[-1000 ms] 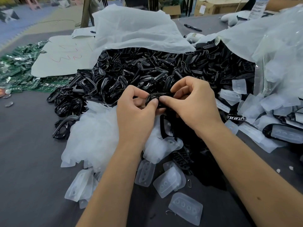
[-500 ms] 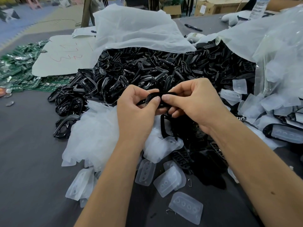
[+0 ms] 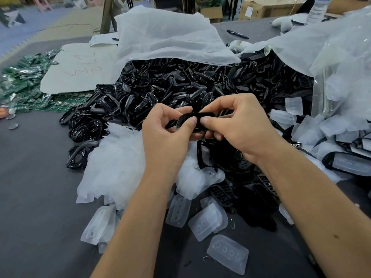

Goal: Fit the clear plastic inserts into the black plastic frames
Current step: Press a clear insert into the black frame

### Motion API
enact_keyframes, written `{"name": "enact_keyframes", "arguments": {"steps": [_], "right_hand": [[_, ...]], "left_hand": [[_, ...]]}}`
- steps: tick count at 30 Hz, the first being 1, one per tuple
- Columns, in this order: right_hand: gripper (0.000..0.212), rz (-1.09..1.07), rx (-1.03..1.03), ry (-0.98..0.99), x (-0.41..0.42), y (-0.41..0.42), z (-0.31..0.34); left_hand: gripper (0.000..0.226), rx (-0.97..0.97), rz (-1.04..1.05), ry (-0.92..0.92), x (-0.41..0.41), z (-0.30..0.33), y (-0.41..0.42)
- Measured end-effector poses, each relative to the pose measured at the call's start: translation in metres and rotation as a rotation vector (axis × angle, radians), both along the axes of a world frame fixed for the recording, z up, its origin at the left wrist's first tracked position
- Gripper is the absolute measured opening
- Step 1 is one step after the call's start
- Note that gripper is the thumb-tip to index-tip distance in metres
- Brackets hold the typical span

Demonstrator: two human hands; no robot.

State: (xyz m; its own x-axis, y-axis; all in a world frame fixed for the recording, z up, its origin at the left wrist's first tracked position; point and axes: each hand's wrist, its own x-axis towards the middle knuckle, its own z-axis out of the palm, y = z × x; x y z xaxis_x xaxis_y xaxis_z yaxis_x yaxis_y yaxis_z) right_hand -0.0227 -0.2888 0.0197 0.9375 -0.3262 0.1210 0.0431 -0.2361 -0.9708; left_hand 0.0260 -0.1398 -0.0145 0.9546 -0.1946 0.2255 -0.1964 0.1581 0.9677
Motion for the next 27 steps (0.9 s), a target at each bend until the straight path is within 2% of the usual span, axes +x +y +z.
{"name": "enact_keyframes", "arguments": {"steps": [7,10,12,15,19,22,27], "right_hand": [[0.016,-0.021,-0.041,-0.045,0.002,0.004,0.001],[0.021,-0.047,-0.222,-0.041,0.002,0.002,0.002],[0.019,0.059,-0.425,-0.024,0.000,-0.002,0.008],[0.018,0.324,-0.657,0.102,-0.004,-0.002,0.017],[0.022,0.571,-0.738,0.328,-0.008,0.007,0.020],[0.030,0.591,-0.832,0.394,-0.008,0.008,0.019],[0.017,0.583,-0.828,0.350,-0.010,0.003,0.020]], "left_hand": [[0.025,-0.010,0.090,-0.066,0.000,0.005,0.000],[0.026,-0.046,0.146,-0.077,0.000,0.007,0.001],[0.026,-0.063,0.171,-0.084,0.001,0.009,0.002],[0.028,-0.059,0.192,-0.100,0.002,0.010,0.003],[0.030,-0.091,0.210,-0.098,0.004,0.010,0.003],[0.030,-0.083,0.189,-0.093,0.005,0.008,0.003],[0.028,-0.026,0.143,-0.098,0.005,0.006,0.001]]}}
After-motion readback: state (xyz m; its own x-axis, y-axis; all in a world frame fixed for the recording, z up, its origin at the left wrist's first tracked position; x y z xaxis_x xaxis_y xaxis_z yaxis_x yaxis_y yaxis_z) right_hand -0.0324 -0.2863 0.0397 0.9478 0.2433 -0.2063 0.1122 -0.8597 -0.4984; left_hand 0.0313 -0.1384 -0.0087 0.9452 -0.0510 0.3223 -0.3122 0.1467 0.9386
